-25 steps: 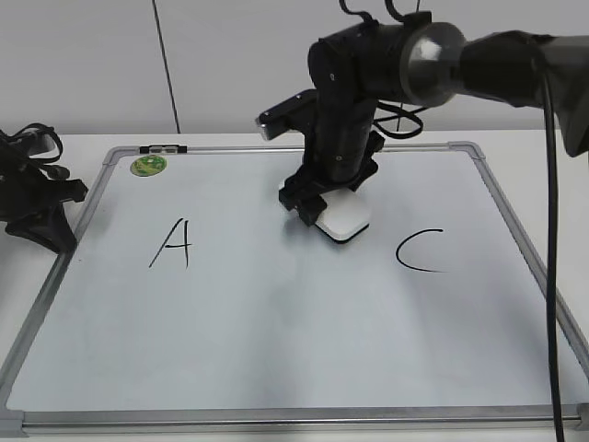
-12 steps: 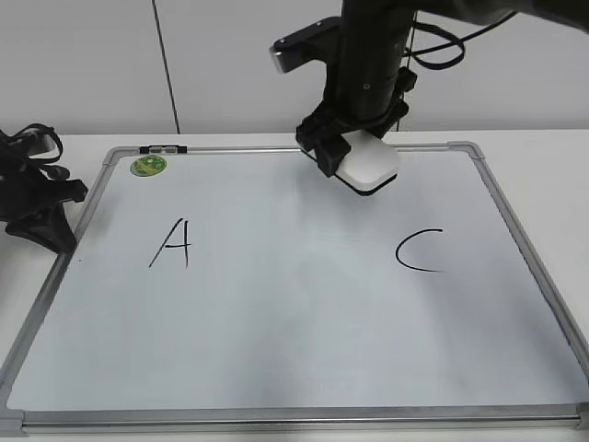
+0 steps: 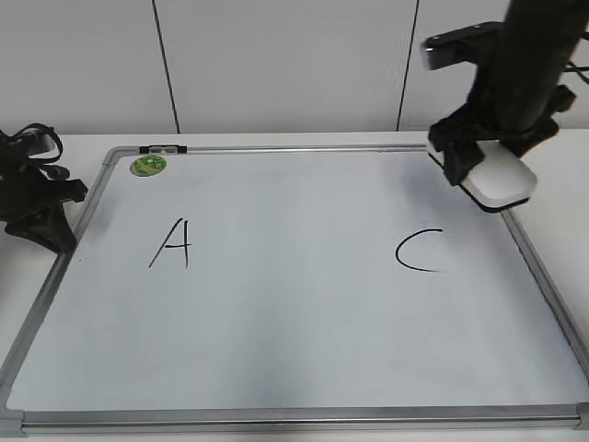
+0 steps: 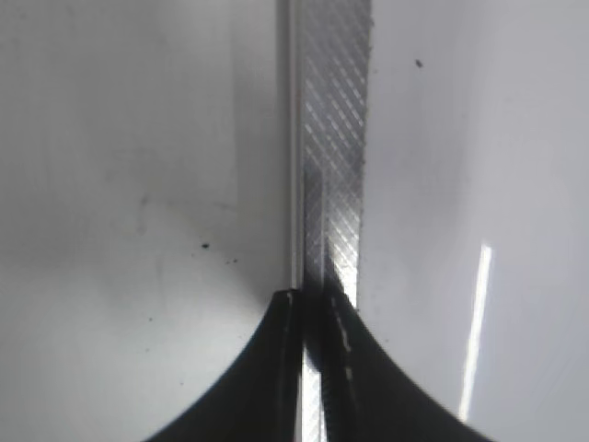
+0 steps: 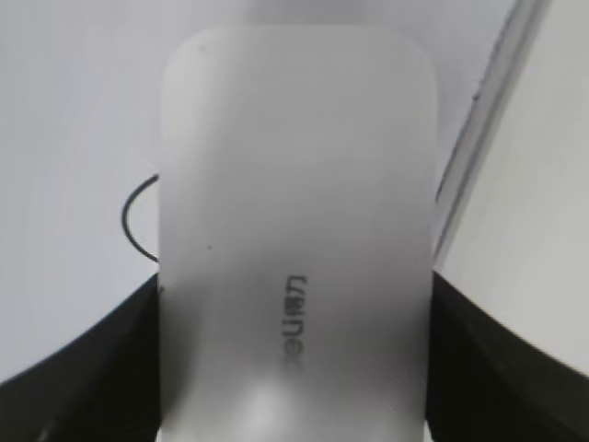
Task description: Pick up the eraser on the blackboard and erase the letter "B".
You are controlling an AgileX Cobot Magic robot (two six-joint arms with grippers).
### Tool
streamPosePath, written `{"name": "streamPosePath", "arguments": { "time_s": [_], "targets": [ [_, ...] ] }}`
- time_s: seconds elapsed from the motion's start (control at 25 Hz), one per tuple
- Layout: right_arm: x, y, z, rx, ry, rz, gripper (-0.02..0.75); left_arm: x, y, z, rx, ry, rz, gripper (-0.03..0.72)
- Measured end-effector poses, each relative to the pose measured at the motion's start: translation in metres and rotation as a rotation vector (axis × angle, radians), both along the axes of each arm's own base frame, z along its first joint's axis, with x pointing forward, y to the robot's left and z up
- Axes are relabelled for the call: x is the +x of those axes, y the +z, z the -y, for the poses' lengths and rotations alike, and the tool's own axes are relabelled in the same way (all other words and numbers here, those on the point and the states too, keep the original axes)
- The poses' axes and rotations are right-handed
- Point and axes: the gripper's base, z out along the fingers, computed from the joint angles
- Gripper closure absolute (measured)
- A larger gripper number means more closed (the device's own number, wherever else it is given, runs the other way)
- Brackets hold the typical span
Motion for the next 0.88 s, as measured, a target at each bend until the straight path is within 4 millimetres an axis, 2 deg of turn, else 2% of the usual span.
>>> {"name": "streamPosePath", "arguments": {
  "time_s": [0.16,0.4,0.72,0.88],
  "targets": [
    [-0.019,-0.009,0.037,0.061,-0.117,0.037,0.2,0.0,0.0,0.0,0.0,0.0,0.0,0.666],
    [-0.035,-0.046,0.069,0.101,-0.219,0.014,0.2,0.0,0.0,0.0,0.0,0.0,0.0,0.666],
    [-0.028,-0.057,0.084,0.141,-0.274,0.108,0.2,0.0,0.0,0.0,0.0,0.0,-0.002,0.666],
    [-0.022,-0.075,0.084,0.141,-0.277,0.086,0.2,0.0,0.0,0.0,0.0,0.0,-0.002,0.666]
  ]
}}
